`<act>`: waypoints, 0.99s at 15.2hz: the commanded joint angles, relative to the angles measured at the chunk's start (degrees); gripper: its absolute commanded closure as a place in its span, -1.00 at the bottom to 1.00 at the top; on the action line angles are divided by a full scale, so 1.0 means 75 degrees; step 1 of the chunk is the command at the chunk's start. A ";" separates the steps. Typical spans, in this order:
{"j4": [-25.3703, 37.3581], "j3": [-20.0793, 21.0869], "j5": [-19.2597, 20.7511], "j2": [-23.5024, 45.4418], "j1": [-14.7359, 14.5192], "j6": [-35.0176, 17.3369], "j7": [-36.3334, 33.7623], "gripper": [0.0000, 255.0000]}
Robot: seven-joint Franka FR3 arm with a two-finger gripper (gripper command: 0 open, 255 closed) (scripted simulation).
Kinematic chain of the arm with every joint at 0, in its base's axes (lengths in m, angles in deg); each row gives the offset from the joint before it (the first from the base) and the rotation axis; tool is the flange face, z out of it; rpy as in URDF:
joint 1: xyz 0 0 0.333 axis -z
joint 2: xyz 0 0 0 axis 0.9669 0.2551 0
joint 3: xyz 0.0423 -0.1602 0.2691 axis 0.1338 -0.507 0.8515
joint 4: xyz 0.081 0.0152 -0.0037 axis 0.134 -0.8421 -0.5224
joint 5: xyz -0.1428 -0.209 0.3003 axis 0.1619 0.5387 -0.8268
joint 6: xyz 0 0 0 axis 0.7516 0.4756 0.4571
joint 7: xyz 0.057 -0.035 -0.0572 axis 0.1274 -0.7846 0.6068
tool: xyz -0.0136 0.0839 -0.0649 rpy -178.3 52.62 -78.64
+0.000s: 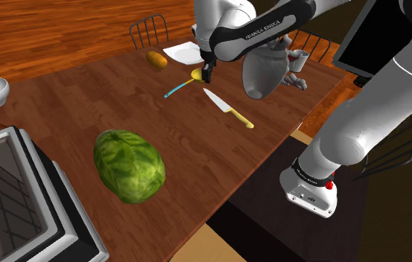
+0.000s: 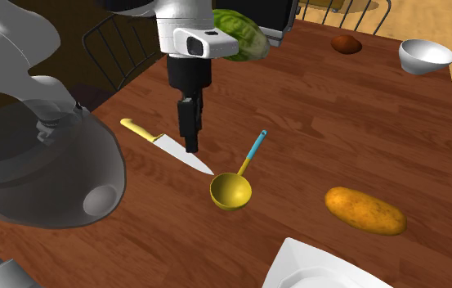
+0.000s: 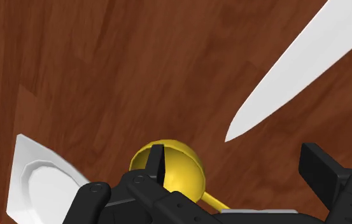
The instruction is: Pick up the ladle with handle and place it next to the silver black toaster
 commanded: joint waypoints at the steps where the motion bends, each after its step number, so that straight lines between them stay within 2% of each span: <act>1: 0.0373 0.0020 0.0346 0.0547 0.0024 -0.0294 -0.0022 -1.00; 5: 0.1128 0.0035 0.1070 0.1624 -0.0007 -0.0788 -0.0186 -1.00; 15: 0.1120 -0.0141 0.1430 0.2180 0.0112 -0.1370 -0.0407 -1.00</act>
